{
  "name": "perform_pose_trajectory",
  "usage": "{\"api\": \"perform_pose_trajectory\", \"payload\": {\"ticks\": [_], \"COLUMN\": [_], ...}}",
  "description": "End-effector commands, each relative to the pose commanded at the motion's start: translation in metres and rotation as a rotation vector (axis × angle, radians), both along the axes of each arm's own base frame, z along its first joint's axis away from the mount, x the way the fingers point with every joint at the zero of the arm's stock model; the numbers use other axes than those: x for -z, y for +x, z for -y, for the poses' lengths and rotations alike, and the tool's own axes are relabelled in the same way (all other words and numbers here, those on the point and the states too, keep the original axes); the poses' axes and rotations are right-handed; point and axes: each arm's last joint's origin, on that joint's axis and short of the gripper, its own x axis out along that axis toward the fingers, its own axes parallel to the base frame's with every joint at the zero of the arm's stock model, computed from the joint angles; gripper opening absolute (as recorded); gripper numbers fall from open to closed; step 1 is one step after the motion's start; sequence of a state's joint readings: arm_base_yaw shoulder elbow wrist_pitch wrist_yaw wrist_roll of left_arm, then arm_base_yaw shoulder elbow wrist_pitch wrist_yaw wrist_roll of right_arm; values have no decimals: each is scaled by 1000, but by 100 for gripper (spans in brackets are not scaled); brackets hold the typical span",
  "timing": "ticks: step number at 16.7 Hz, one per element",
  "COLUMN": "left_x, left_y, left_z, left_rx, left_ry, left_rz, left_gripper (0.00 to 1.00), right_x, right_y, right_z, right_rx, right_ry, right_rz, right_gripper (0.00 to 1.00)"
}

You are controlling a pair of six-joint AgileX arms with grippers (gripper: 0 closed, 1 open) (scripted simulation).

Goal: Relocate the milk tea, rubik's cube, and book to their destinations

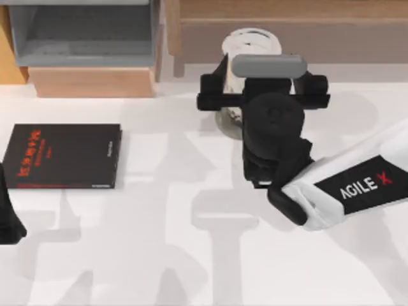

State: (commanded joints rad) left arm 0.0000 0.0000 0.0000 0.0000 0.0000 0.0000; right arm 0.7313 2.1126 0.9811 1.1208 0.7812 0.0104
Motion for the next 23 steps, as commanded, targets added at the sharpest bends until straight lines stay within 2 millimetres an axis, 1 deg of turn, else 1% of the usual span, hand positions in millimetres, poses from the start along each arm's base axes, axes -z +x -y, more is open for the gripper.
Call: {"api": "perform_pose_trajectory", "payload": {"ticks": [5, 7, 10, 13, 15, 18, 21, 23], "left_x": [0, 0, 0, 0, 0, 0, 0, 0], "left_y": [0, 0, 0, 0, 0, 0, 0, 0], "left_z": [0, 0, 0, 0, 0, 0, 0, 0], "left_rx": [0, 0, 0, 0, 0, 0, 0, 0], "left_ry": [0, 0, 0, 0, 0, 0, 0, 0], "left_rz": [0, 0, 0, 0, 0, 0, 0, 0], "left_gripper": [100, 100, 100, 100, 100, 100, 100, 100], "right_x": [-1, -8, -32, -59, -77, -103, -123, -130], "right_y": [1, 6, 27, 57, 80, 109, 128, 132], "right_z": [1, 1, 8, 27, 49, 95, 156, 201], "right_rx": [4, 5, 18, 53, 88, 151, 216, 255], "right_ry": [1, 4, 2, -33, -70, -128, -178, -197], "right_rz": [1, 4, 1, -46, -106, -227, -394, -528], "right_gripper": [100, 100, 100, 100, 100, 100, 100, 100]}}
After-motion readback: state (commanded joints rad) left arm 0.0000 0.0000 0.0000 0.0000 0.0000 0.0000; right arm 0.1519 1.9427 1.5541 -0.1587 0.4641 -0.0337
